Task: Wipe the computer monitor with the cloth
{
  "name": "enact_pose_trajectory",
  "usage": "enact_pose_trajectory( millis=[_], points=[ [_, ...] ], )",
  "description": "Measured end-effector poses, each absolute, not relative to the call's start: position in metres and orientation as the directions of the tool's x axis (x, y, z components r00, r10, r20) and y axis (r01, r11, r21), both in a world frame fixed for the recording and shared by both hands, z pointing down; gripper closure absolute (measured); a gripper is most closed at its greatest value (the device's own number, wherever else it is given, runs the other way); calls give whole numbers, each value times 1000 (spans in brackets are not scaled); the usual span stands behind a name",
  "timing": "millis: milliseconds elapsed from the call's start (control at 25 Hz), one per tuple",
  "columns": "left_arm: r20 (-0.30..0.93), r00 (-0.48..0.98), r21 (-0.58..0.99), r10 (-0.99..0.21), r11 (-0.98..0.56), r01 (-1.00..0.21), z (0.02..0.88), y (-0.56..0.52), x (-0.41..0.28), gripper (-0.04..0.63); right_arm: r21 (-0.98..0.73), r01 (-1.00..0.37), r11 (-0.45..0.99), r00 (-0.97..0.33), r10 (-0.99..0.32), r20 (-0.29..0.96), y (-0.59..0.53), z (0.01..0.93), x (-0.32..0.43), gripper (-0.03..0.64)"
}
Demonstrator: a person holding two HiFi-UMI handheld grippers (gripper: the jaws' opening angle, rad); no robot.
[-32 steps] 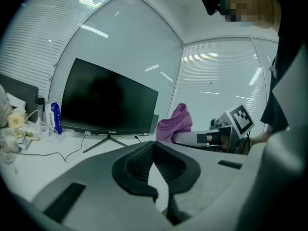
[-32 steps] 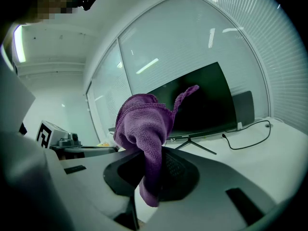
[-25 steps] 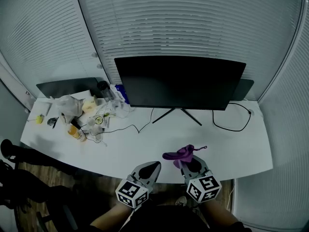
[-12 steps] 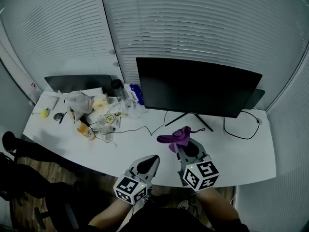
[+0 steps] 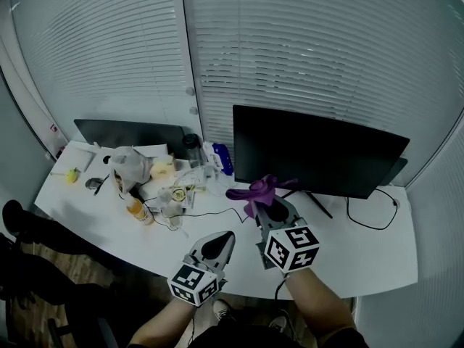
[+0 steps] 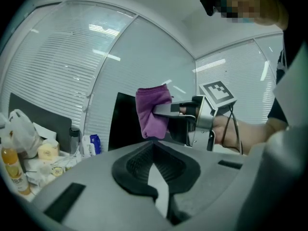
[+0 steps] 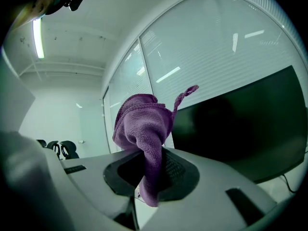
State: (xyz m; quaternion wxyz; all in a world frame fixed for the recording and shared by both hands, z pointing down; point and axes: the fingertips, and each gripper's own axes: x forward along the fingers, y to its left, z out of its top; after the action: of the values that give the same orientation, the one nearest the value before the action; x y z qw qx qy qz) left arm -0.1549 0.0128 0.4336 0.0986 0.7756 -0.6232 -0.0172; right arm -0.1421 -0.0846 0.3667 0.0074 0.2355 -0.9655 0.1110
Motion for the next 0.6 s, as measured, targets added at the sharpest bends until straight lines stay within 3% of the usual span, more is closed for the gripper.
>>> enact_pose_trajectory(
  millis=[600],
  points=[
    [21, 230, 152, -973, -224, -963, 396, -45, -245, 592, -169, -543, 823, -839, -541, 65, -163, 334, -249, 549]
  ],
)
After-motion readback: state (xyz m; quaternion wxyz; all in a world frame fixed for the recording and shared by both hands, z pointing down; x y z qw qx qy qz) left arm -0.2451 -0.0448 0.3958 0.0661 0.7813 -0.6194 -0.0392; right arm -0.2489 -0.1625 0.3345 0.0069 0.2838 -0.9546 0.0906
